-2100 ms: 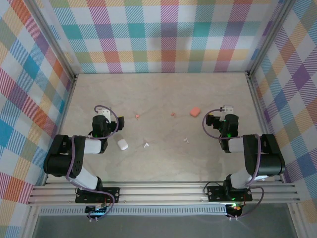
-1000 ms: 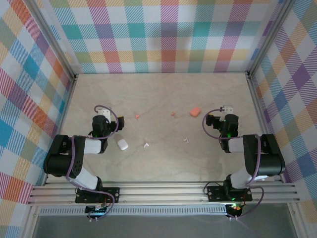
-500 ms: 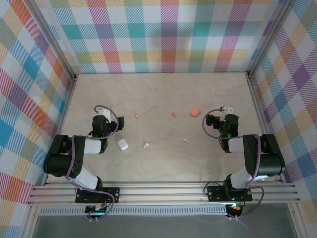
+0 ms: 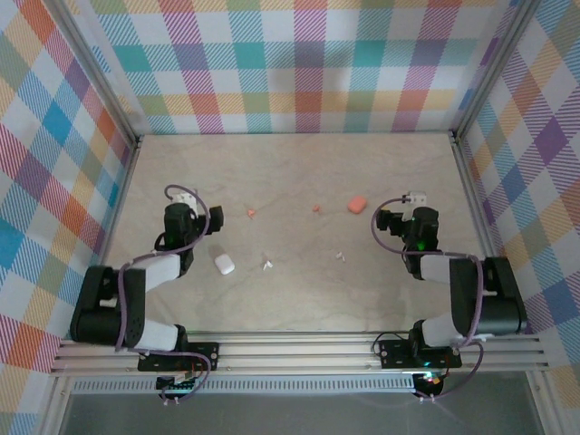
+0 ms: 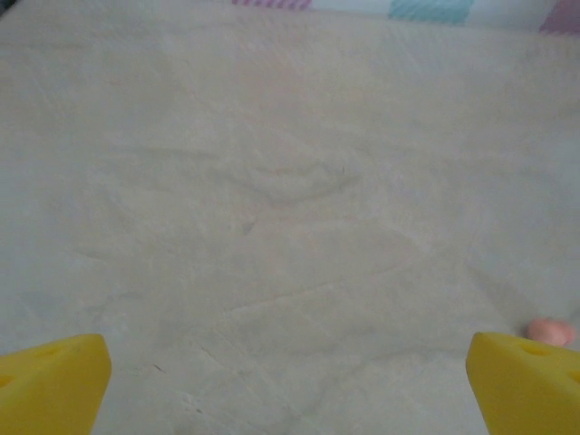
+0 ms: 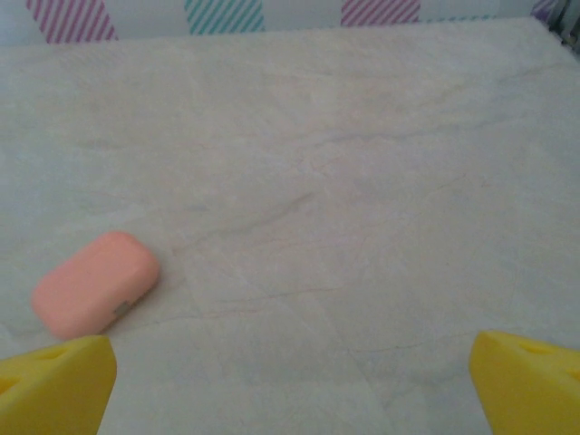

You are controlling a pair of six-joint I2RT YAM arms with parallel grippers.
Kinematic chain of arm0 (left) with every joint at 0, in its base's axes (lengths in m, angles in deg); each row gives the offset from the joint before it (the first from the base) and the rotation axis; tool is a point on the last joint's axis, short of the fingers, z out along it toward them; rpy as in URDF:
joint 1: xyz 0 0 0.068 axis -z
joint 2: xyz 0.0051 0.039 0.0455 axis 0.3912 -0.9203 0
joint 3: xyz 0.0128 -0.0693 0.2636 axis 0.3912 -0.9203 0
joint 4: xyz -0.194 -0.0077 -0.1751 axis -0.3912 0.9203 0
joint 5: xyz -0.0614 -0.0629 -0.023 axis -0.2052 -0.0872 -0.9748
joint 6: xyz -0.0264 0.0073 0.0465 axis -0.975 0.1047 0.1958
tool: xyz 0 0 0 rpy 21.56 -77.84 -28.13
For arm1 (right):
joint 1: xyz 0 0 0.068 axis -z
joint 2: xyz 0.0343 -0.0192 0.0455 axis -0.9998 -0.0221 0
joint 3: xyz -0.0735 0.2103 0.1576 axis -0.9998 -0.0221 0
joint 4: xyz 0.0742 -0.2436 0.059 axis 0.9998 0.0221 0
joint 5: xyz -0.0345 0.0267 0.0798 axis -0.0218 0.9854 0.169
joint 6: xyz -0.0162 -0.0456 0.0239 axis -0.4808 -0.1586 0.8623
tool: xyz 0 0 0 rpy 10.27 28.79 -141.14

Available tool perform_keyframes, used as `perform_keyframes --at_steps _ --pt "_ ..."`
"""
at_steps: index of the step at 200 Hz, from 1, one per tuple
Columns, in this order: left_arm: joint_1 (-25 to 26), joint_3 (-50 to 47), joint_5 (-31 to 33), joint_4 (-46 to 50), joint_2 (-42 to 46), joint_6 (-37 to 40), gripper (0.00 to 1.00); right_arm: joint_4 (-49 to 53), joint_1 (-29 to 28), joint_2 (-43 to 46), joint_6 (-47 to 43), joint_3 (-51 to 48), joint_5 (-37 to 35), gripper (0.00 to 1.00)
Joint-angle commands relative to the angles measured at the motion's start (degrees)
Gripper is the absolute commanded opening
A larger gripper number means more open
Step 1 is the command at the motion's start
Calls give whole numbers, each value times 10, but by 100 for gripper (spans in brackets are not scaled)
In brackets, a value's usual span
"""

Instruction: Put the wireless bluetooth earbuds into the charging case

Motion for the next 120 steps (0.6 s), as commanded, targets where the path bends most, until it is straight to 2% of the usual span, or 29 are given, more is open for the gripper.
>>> perform_keyframes --at_steps 1,15,31,50,71,91,120 --pt "-6 38 29 145 67 -64 100 139 -5 69 15 59 2 100" --pt "-6 79 43 271 99 -94 99 246 -5 92 49 108 -5 100" --pt "-6 132 47 422 123 -134 93 354 -17 108 75 160 -2 100" --pt "-6 189 39 582 134 -177 87 423 -50 119 111 195 -6 100" --pt "-6 225 41 719 134 -250 87 477 -102 106 150 225 -3 99" --pt "-5 210 -27 761 133 -292 86 513 -187 71 157 253 -6 98" --pt "13 142 -123 724 142 -337 76 536 -307 12 176 284 -4 97"
